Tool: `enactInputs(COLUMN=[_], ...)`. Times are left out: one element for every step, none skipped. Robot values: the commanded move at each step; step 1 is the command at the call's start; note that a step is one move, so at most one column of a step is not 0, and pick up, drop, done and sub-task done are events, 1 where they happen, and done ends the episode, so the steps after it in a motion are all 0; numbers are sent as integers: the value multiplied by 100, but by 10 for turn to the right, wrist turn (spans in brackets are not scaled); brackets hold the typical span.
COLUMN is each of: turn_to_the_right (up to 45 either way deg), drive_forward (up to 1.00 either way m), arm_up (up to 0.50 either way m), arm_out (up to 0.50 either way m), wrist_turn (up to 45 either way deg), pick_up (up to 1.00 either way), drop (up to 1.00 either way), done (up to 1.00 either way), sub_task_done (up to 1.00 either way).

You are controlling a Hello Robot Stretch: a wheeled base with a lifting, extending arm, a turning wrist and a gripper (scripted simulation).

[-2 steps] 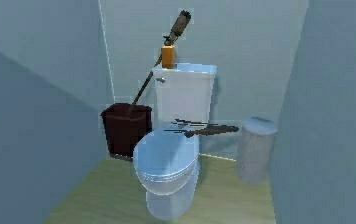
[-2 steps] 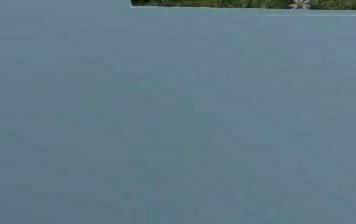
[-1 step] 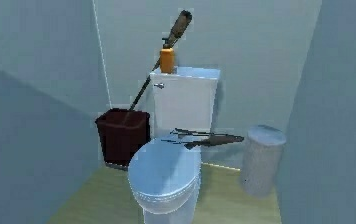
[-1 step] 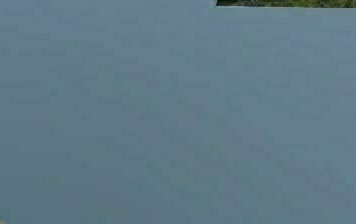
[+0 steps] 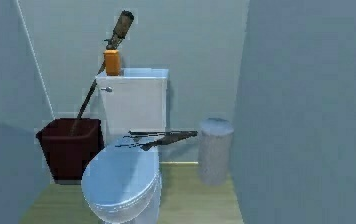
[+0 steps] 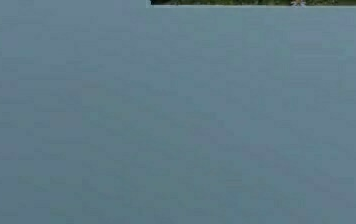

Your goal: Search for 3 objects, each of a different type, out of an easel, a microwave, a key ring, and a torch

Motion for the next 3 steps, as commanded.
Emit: enactInputs(turn_to_the_right=[0,-450,-450], drive_forward=[30,0,0], arm_up=[0,0,0], arm_out=[0,0,0], wrist_turn=[0,0,0], pick_up=[0,0,0], drop=[0,0,0], done=[0,0,0], sub_task_done=[0,0,0])
